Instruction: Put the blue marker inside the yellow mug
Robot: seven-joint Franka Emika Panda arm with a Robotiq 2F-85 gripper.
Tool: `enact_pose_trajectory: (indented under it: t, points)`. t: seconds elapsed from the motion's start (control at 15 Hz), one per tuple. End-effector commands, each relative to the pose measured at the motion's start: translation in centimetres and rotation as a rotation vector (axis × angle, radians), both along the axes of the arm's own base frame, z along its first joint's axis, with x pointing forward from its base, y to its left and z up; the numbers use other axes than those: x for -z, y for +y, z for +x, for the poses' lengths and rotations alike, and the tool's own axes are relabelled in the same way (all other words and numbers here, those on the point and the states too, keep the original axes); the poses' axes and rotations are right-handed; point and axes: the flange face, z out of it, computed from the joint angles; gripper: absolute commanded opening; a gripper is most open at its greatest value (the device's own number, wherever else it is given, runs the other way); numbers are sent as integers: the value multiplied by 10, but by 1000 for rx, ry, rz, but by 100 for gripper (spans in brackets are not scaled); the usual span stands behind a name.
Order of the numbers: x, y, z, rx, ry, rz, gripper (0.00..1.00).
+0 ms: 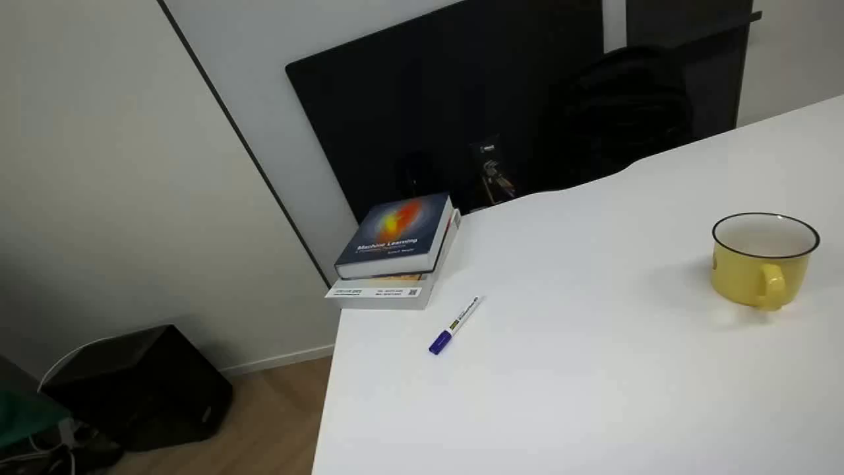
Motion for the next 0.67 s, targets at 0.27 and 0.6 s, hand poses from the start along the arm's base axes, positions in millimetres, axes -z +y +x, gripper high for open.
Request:
enact_pose_trajectory:
  t: [0.27, 0.6]
  points:
    - [1, 0, 0, 1, 6, 0, 100]
    - [2, 14, 1, -51, 3, -23, 100]
